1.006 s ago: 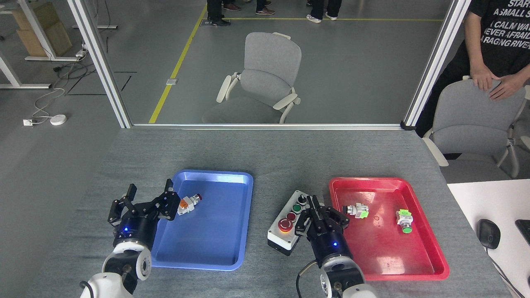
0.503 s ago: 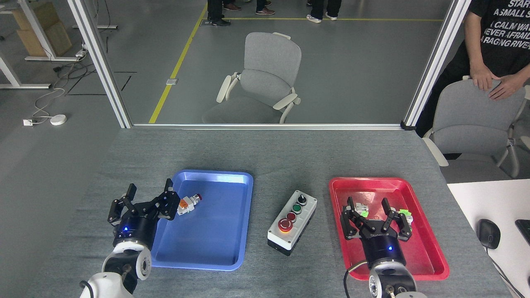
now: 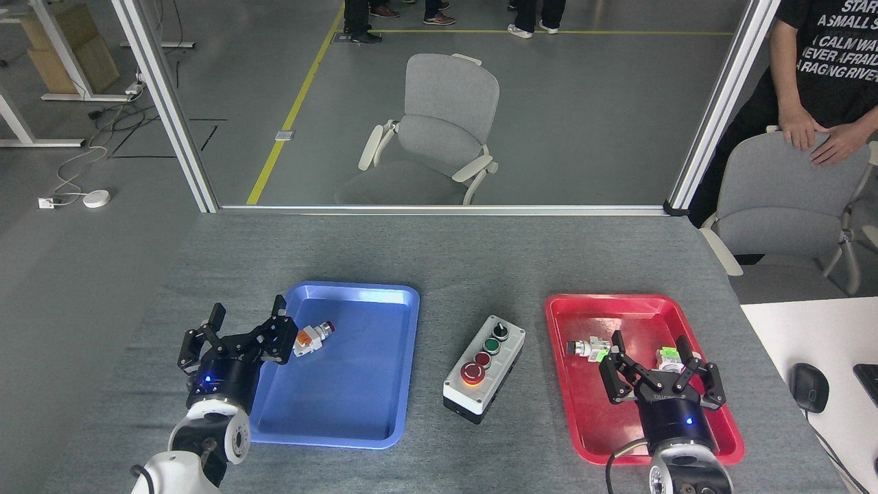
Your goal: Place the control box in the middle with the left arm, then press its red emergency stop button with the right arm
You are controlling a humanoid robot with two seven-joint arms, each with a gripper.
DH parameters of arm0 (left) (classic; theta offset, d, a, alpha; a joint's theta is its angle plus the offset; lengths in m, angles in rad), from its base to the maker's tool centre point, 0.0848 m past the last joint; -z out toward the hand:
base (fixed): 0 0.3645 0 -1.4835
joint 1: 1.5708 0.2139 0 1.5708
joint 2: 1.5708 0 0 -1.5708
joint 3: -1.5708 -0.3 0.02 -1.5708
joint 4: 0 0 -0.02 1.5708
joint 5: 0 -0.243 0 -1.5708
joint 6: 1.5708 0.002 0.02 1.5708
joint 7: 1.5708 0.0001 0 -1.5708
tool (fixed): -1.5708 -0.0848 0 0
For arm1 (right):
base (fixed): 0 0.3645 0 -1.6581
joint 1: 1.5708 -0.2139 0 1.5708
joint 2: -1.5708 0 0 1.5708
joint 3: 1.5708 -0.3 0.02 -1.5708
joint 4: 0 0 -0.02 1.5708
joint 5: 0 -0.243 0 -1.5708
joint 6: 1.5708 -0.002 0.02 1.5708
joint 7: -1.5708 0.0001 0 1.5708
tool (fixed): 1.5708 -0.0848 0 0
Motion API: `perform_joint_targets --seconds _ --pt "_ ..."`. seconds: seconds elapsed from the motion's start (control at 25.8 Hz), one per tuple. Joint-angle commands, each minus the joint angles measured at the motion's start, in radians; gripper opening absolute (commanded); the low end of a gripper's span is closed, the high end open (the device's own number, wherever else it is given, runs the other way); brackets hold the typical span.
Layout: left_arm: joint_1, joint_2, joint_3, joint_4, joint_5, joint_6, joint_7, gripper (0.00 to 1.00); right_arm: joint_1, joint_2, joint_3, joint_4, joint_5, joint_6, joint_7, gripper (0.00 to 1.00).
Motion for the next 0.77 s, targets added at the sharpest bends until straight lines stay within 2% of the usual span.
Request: perform_joint_targets --seconds 0.0,0.39,0.74 --pt "0.001 -0.002 0.000 -0.001 0.000 0.001 0.000 0.99 -0.002 -0.008 -0.002 -0.002 -0.009 -0.001 0.001 0.98" --pt "0.014 -0.018 -0.005 -0.016 0.002 0.007 0.002 0.99 -0.030 -0.007 0.012 0.008 -0.010 -0.004 0.001 0.98" --pt "0.106 -0.025 -0.009 -0.029 0.005 -0.002 0.009 0.99 -0.038 0.003 0.013 0.032 -0.009 -0.018 -0.033 0.98"
